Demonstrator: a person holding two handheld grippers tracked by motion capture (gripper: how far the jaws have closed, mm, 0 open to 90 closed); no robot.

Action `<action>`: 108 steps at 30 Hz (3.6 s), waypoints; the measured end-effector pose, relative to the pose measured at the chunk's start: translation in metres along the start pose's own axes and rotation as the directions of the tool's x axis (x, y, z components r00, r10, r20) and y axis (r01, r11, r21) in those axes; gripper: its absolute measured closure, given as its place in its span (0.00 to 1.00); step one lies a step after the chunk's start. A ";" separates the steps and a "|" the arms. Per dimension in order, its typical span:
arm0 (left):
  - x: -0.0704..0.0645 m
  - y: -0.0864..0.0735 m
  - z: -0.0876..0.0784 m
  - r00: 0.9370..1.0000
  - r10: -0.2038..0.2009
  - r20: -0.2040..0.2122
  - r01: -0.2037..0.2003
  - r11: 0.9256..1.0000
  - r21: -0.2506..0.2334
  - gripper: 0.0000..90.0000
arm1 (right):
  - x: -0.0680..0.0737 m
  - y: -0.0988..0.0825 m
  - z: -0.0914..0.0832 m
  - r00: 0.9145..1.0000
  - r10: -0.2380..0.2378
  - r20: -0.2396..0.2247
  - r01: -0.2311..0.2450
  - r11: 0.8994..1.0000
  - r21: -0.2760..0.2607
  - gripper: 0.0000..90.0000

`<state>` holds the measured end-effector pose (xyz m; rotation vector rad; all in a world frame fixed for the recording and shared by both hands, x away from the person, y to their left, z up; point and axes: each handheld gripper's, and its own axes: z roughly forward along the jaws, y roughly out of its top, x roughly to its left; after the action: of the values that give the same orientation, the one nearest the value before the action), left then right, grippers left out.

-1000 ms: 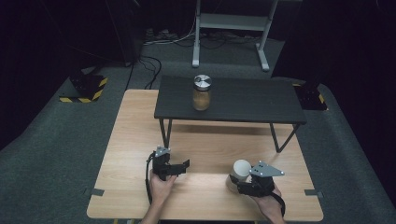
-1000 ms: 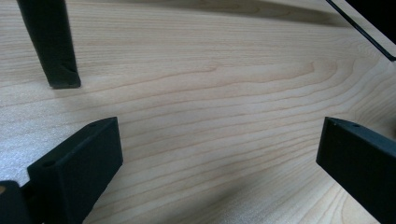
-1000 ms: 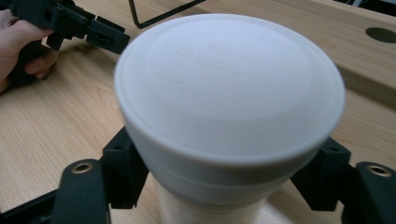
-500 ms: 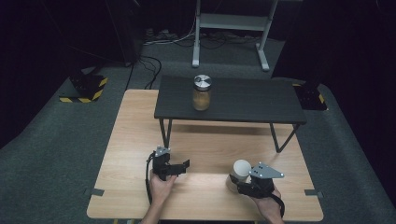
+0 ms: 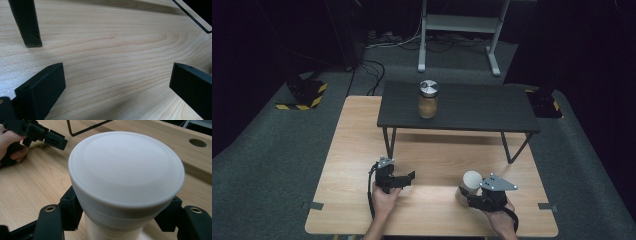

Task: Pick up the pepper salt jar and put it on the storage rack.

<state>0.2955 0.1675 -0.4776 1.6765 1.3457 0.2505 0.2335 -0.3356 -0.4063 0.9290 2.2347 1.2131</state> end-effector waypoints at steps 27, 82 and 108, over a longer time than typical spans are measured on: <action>0.000 0.000 0.000 1.000 -0.003 -0.001 0.003 1.000 0.003 0.01 | -0.023 0.014 -0.014 1.000 0.024 -0.006 -0.024 0.999 -0.024 0.39; 0.000 0.000 0.000 1.000 -0.008 -0.002 0.008 1.000 -0.001 0.01 | -0.077 0.092 -0.048 0.998 0.032 -0.048 -0.036 0.995 -0.093 0.39; 0.000 0.000 0.000 1.000 -0.006 0.000 0.006 1.000 0.001 0.01 | -0.100 0.148 -0.066 0.997 0.025 -0.079 -0.034 0.992 -0.118 0.39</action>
<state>0.2956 0.1676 -0.4777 1.6731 1.3507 0.2466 0.3114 -0.3873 -0.2403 0.8853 2.1872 1.4023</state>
